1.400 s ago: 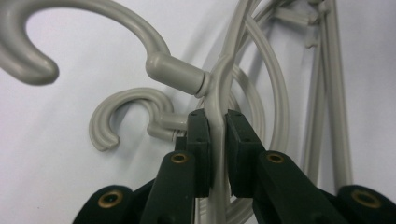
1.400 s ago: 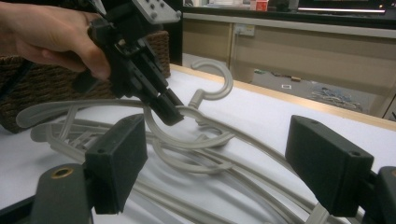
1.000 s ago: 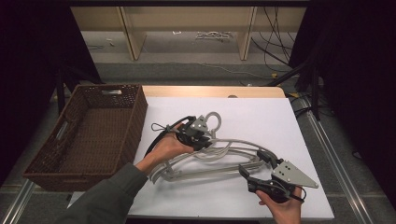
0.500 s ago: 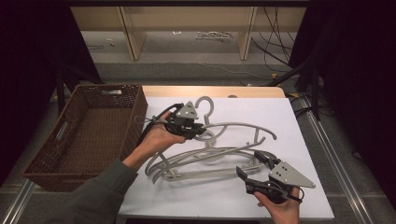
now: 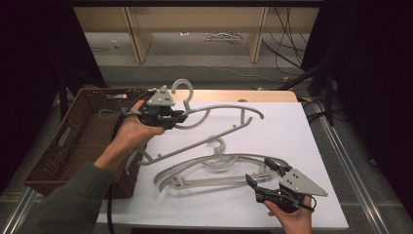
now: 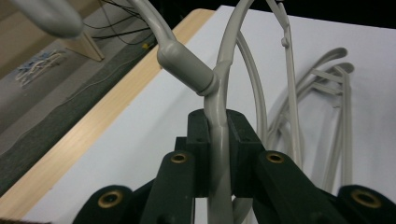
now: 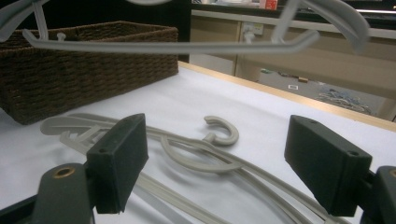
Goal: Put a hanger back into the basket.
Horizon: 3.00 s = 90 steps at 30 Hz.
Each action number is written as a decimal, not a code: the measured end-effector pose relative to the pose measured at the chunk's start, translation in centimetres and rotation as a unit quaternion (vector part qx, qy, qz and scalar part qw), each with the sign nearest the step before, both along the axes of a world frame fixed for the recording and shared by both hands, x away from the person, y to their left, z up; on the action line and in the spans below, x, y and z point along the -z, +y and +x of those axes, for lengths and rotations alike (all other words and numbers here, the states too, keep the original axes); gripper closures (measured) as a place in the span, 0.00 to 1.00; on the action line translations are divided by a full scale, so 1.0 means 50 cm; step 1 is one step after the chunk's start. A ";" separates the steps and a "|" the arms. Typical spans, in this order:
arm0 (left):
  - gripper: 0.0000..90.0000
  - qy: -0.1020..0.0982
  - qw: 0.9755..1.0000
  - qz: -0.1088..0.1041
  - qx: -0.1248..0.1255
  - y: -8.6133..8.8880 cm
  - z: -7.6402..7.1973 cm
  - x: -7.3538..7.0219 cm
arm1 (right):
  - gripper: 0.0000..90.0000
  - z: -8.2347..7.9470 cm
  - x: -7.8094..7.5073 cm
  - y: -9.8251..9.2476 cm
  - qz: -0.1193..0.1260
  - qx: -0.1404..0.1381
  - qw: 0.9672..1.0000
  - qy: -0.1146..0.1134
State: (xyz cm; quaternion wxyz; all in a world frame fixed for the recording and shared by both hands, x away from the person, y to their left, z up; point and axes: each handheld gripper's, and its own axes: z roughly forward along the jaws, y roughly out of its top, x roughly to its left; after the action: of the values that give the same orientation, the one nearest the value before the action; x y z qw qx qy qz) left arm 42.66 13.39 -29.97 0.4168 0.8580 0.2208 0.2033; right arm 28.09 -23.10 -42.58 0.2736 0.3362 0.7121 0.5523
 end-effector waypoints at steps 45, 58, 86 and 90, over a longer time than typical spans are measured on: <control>0.90 -0.032 0.968 -0.057 -0.244 0.439 0.034 0.039 | 0.25 0.009 0.014 0.009 -0.005 -0.008 1.000 0.008; 0.90 -0.028 0.959 -0.049 -0.277 0.521 0.025 0.086 | 0.25 0.009 0.016 0.011 -0.012 -0.009 1.000 0.014; 0.90 0.019 0.955 0.005 -0.296 0.552 0.026 0.147 | 0.25 0.009 0.018 0.016 -0.024 -0.014 1.000 0.015; 0.90 0.027 0.952 0.035 -0.304 0.556 0.031 0.167 | 0.25 0.009 0.017 0.017 -0.023 -0.015 0.999 0.016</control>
State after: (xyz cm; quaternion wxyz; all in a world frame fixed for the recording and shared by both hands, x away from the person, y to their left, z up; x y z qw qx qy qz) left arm 44.21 41.18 -38.32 0.2984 0.7696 0.4752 0.3048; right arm 28.56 -22.26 -43.45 0.2620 0.3279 0.7339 0.5341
